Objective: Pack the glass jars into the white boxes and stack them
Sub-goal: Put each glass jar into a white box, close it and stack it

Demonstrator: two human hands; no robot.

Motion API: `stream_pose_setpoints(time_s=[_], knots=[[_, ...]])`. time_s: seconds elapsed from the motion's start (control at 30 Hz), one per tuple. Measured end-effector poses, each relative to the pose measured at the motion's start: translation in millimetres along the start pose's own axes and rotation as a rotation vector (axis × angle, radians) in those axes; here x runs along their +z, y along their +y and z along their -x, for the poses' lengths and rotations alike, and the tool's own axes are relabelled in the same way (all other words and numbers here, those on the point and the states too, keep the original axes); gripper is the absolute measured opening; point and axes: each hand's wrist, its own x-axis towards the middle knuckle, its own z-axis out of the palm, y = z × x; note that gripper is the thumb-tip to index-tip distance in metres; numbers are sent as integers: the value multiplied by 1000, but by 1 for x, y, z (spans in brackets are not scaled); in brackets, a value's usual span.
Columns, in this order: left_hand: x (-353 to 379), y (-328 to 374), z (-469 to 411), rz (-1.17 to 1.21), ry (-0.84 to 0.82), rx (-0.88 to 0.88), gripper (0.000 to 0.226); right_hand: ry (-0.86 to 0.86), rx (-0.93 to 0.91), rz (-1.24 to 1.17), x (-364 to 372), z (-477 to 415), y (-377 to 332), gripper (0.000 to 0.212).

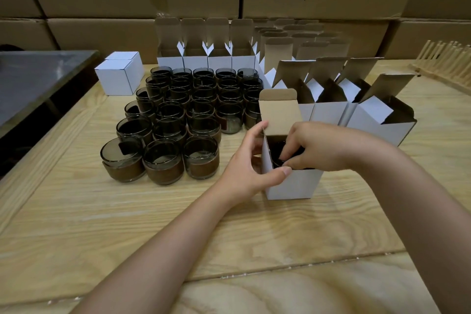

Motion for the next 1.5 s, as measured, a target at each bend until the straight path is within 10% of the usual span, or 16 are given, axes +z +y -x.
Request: stream_pose_setpoints(time_s=[0.4,0.67,0.87,1.37,1.5], knots=[[0,1,0,30,9,15,98,-112,133,-1,7,6,7,45],[-2,-1,1,26,20,40,89,1045,-25,-1052,40,19,31,29],[-3,-2,0,45,59,49,69,813,59,-1890,70,-1,26,29],[4,4,0,-32,67,81,36,738,-180,-1524,86,-16,33,70],[3,5,0,-13,56,76,44,690,-363,-1535,87,-10,35,48]])
